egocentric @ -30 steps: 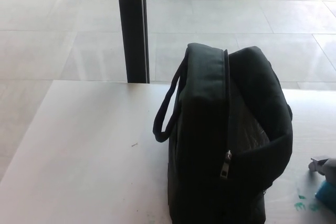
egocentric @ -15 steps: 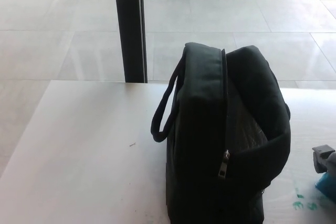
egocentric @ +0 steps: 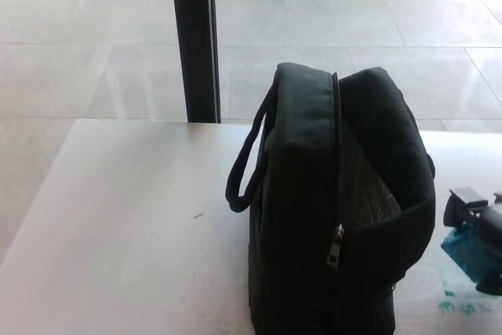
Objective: The robot uses its right hand to pick up the cube kept on the middle of the desk and put it inside the bag next to it
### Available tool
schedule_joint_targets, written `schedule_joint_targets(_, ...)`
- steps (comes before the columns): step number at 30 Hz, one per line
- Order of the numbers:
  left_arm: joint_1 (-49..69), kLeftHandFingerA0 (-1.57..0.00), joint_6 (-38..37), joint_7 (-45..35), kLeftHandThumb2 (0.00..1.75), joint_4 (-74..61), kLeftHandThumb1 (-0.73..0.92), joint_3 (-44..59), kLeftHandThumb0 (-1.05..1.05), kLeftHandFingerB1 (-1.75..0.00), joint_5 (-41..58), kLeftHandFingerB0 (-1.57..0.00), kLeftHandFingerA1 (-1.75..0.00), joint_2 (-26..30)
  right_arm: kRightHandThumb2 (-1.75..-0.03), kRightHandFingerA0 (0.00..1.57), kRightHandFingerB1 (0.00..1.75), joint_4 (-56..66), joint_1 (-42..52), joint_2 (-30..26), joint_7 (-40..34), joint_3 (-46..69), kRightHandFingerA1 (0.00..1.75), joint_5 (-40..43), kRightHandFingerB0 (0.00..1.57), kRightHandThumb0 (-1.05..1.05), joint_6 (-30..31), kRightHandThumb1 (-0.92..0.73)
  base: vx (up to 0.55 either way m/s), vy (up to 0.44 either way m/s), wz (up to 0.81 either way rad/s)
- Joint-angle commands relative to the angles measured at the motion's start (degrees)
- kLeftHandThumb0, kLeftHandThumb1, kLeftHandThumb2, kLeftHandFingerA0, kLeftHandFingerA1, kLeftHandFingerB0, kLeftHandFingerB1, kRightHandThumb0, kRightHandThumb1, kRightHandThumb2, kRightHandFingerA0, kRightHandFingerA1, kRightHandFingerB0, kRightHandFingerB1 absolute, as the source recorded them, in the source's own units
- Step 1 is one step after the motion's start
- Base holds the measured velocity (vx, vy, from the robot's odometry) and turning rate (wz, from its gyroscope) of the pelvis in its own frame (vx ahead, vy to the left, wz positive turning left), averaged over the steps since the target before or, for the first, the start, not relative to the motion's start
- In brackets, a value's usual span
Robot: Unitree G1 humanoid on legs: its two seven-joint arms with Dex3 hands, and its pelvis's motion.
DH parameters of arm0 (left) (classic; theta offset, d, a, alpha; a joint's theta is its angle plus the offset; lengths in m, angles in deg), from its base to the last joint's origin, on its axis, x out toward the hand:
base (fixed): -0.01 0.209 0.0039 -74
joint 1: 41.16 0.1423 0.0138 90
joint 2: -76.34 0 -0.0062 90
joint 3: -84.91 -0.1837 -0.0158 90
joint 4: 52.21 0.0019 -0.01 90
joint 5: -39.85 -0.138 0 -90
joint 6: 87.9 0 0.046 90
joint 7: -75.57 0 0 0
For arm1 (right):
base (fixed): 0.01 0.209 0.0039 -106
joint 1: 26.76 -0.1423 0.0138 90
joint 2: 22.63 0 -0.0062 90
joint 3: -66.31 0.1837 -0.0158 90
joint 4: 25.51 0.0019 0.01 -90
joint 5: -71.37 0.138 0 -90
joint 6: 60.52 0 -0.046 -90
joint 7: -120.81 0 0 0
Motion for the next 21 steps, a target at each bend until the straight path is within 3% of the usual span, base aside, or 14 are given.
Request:
schedule_joint_targets(1,1.0,-0.36,0.3,0.8,0.88,0.3,0.51,0.5,-1.05,-1.46,0.6,-0.22,-1.48,1.3,-1.17,0.82,1.61,1.0,-3.4,2.2,-14.7,14.5,1.75,10.1,0.69,-0.07,-10.9,-0.49,0.0,0.0,0.0)
schedule_joint_targets(2,1.1,-0.36,0.2,0.8,0.89,0.4,0.52,0.6,-1.05,-1.46,0.6,-0.22,-1.48,1.3,-1.06,0.82,1.59,0.2,-5.2,2.2,-15.1,15.4,1.75,10.2,0.71,-0.09,-12.2,-0.58,0.0,0.0,0.0)
schedule_joint_targets(7,1.2,-0.36,0.3,0.9,0.92,0.2,0.47,0.7,-1.05,-1.51,0.8,-0.24,-1.51,1.2,-1.12,0.85,1.61,-2.1,-14.4,1.7,-15.2,18.3,1.75,9.8,0.73,-0.14,-13.1,-0.55,0.0,0.0,0.0)
schedule_joint_targets(8,1.3,-0.36,0.3,0.7,0.89,0.6,0.49,0.9,-1.05,-1.48,0.9,-0.23,-1.51,1.2,-1.15,1.16,1.29,-2.3,-17.3,1.6,-14.4,19.0,1.41,10.0,0.96,-0.2,-13.4,-0.52,0.0,0.0,0.0)
schedule_joint_targets(9,1.4,-0.36,0.0,0.5,0.89,0.5,0.5,0.9,-1.05,-1.48,0.9,-0.22,-1.5,1.2,-1.21,0.84,1.65,-1.3,-18.6,1.6,-14.2,19.5,1.75,9.8,0.72,-0.13,-13.3,-0.5,0.0,0.0,0.0)
schedule_joint_targets(17,1.2,-0.37,-0.1,0.9,0.89,1.1,0.51,0.7,-1.05,-1.45,0.4,-0.24,-1.48,1.6,-1.32,0.85,1.64,3.8,-26.6,4.6,-10.7,20.7,1.75,10.1,0.75,-0.15,-11.4,-0.42,0.0,0.0,0.0)
schedule_joint_targets(21,1.5,-0.39,-0.3,1.2,0.91,1.2,0.49,0.7,-1.05,-1.48,0.4,-0.27,-1.5,1.5,-1.27,0.87,1.67,4.9,-27.5,5.9,-9.4,20.0,1.75,11.0,0.74,-0.13,-13.4,-0.47,0.0,0.0,0.0)
